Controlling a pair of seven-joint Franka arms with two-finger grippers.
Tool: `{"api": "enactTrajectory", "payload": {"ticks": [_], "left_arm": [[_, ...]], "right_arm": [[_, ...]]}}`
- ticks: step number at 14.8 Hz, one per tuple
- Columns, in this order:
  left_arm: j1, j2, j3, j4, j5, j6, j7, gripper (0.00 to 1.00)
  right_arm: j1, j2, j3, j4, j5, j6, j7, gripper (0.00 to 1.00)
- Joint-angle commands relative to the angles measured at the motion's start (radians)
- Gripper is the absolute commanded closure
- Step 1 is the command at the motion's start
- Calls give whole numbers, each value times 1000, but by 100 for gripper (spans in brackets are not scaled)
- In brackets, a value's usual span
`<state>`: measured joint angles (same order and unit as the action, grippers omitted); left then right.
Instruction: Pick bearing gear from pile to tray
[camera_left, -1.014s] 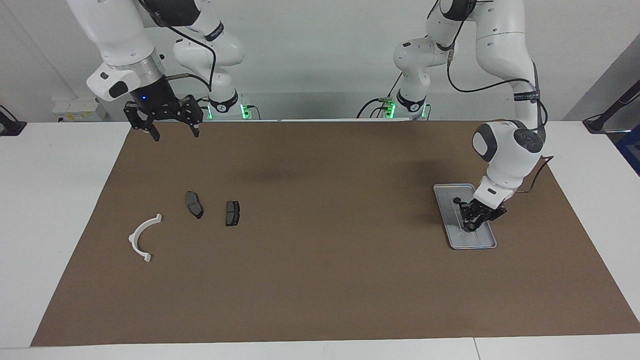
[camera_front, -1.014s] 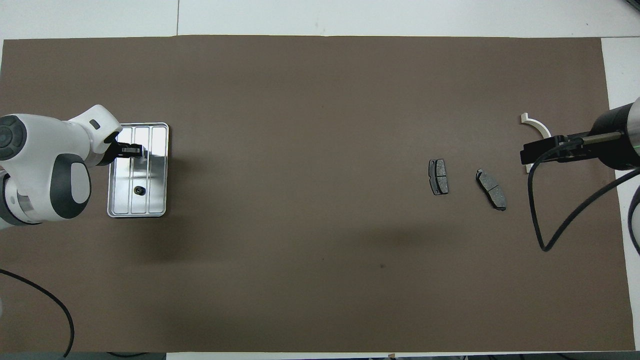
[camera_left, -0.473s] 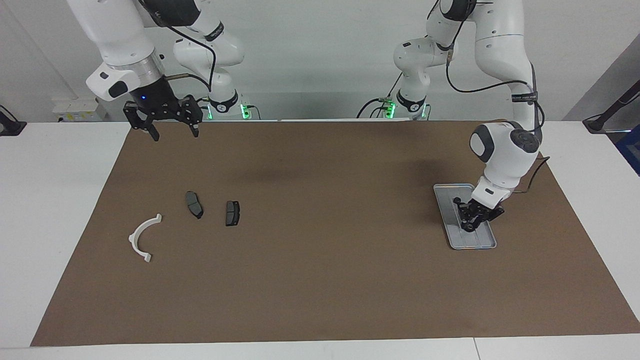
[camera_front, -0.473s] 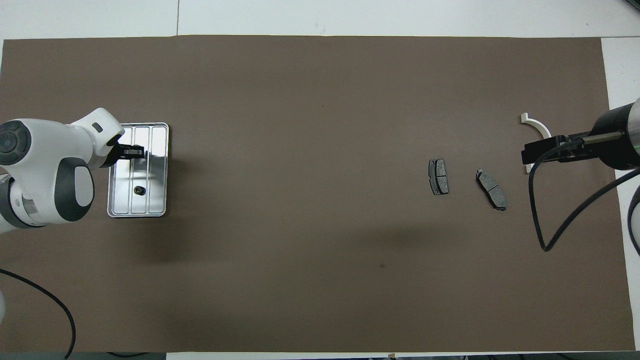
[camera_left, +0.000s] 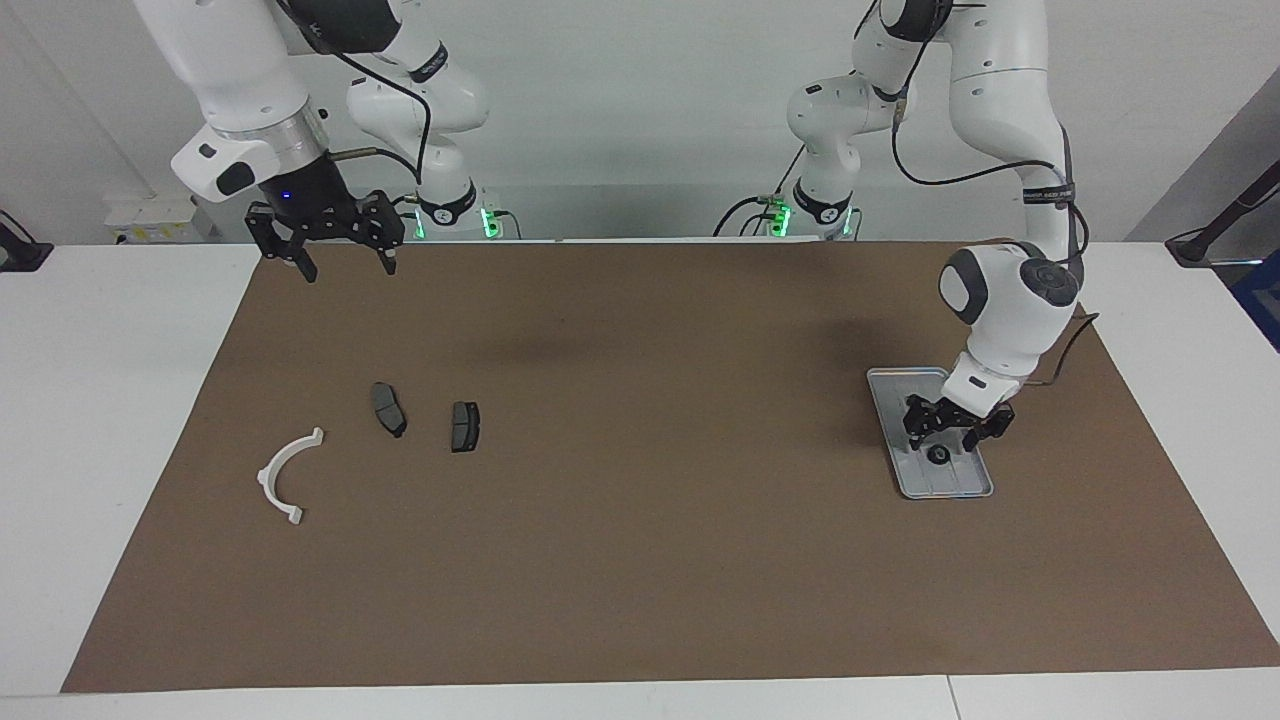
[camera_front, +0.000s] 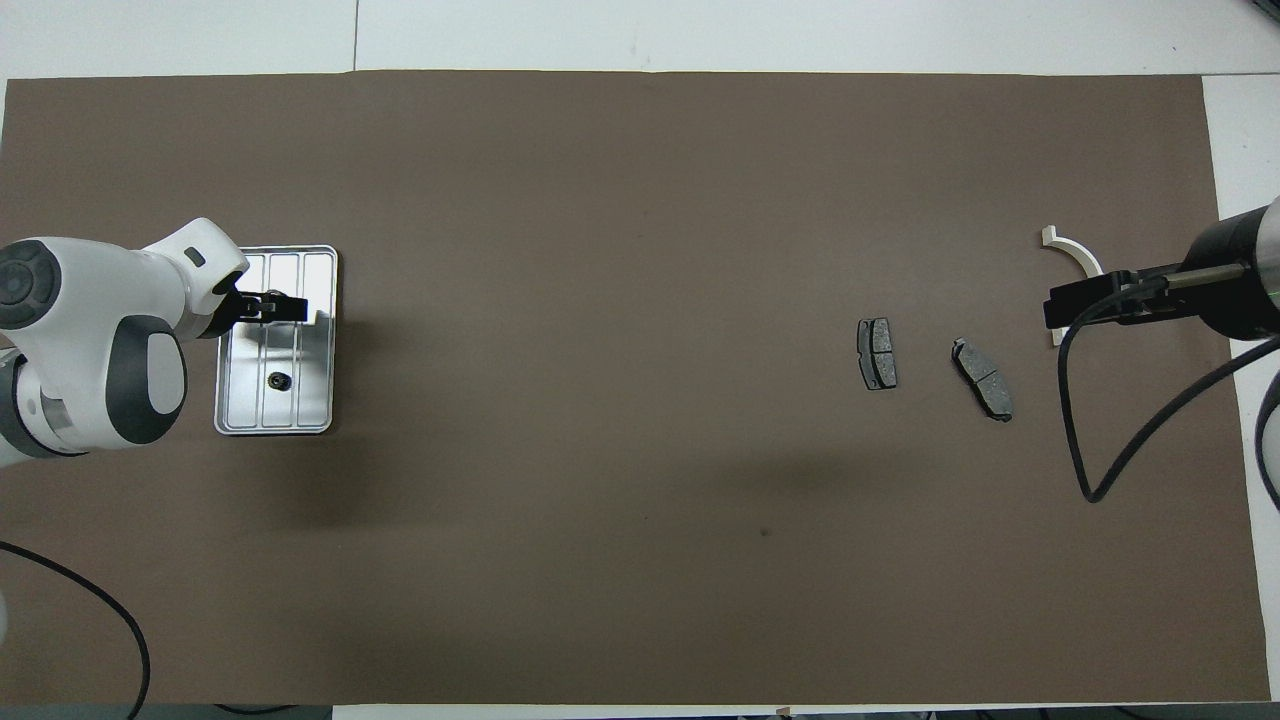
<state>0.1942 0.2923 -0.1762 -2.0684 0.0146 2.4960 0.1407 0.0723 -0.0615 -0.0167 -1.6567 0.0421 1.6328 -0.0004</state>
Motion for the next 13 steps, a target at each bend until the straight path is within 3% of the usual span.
{"api": "enactTrajectory", "payload": {"ticks": [1,10,13], "left_arm": [[37,-79,-5,4,-2,-104,55,2],[42,-110,-6,25,-2,-155,56,2],[4,-146,-15,134,-8,-343,-16,0]], "right_arm": [[-9,-18,4,-14,-16,1,11,0],[-19,-18,4,-15,-18,-1,11,0],[-19,-18,4,-15,-18,1,11,0]]}}
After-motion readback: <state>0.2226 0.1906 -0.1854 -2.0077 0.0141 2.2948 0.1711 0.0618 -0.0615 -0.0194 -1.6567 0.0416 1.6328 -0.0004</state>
